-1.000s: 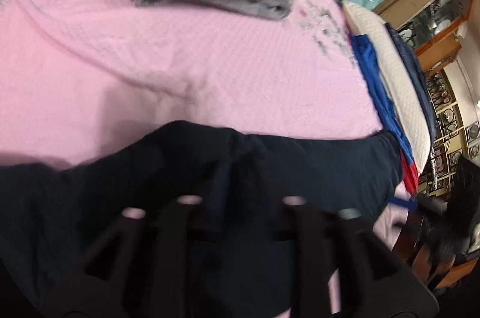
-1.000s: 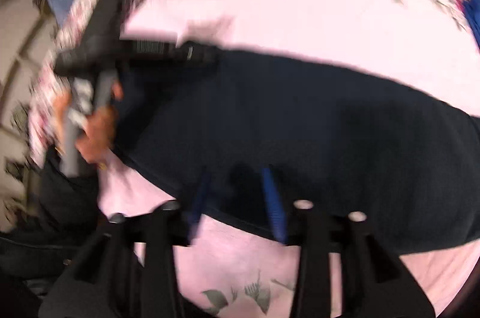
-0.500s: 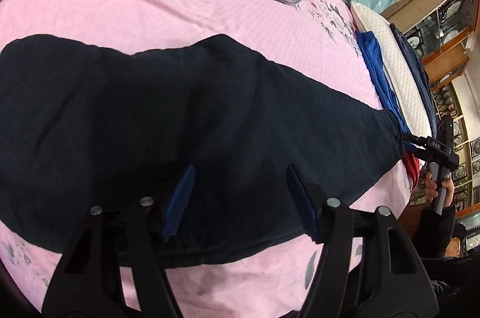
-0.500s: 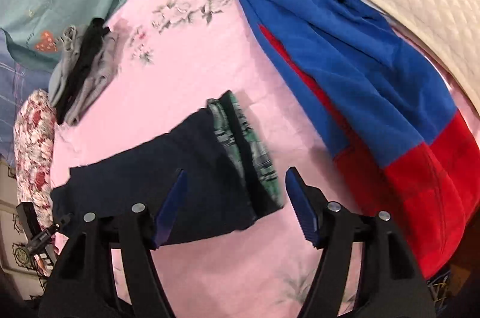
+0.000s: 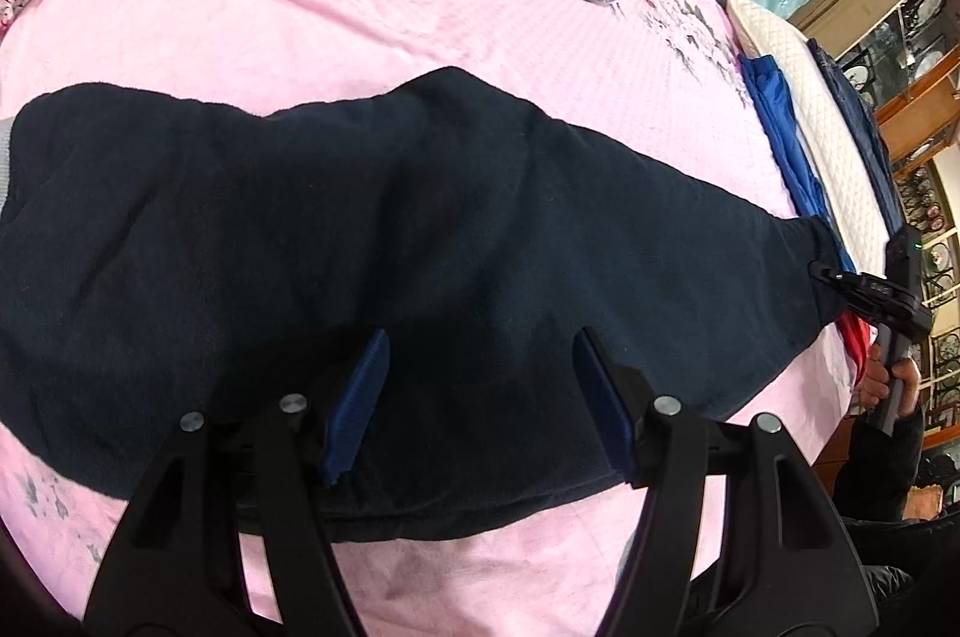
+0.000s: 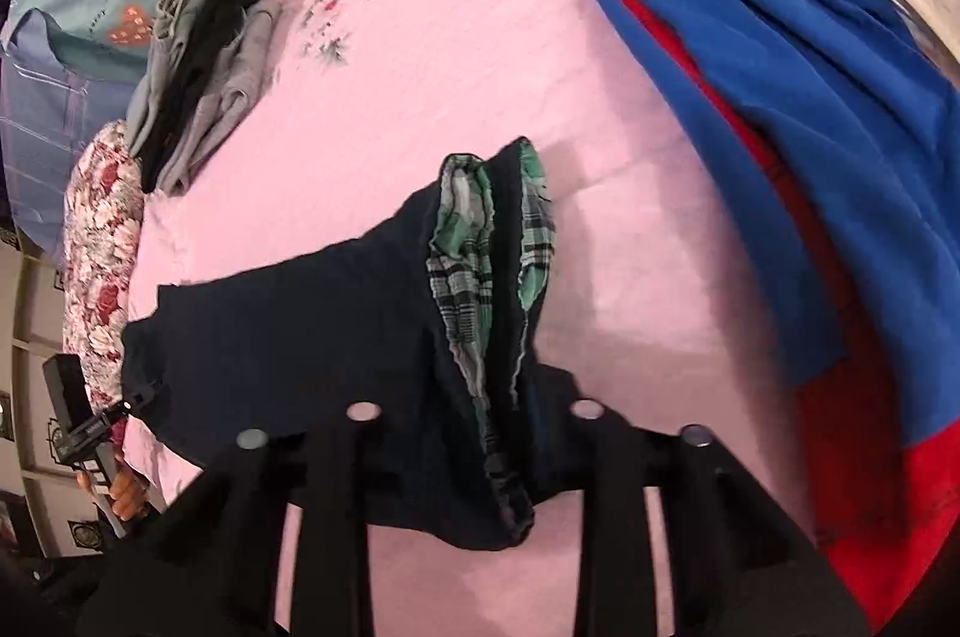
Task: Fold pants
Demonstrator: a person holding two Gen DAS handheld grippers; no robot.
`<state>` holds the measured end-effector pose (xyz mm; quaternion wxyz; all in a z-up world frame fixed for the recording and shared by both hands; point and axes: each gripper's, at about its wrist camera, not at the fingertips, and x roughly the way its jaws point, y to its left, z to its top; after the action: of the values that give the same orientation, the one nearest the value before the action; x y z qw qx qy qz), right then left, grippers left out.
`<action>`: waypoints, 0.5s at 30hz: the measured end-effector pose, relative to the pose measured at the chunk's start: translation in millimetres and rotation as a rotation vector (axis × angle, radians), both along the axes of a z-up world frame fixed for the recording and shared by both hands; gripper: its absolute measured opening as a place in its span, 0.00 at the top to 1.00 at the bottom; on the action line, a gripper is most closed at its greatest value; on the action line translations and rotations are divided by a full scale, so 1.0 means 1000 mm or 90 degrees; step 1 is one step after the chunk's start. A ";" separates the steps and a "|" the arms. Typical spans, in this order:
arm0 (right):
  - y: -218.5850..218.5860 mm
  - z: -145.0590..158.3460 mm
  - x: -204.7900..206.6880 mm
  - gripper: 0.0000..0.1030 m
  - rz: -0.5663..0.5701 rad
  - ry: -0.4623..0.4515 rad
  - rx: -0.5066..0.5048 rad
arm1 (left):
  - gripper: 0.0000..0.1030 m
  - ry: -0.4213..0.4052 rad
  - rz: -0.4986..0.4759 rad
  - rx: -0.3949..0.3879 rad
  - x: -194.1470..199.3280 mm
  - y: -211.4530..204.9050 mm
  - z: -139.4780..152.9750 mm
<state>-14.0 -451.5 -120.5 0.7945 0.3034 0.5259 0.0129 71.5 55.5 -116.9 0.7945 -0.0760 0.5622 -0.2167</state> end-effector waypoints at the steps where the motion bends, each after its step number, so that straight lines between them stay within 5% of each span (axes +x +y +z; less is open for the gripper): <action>1: 0.001 0.000 0.000 0.87 -0.002 -0.007 0.007 | 0.50 0.000 0.000 0.007 0.000 -0.002 0.002; 2: 0.003 0.004 -0.004 0.88 -0.013 -0.019 0.001 | 0.61 0.002 -0.011 0.008 -0.001 -0.008 0.006; 9: 0.031 0.064 -0.019 0.88 -0.006 -0.157 0.012 | 0.79 0.003 -0.118 -0.053 0.000 -0.106 0.036; 15: 0.048 0.072 -0.018 0.88 -0.010 -0.182 0.008 | 0.97 0.033 -0.194 -0.090 -0.005 -0.215 0.013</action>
<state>-31.6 -404.0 -48.4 0.8596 0.3075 0.4047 0.0529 66.5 -159.5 -103.9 0.7304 -0.0510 0.5709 -0.3715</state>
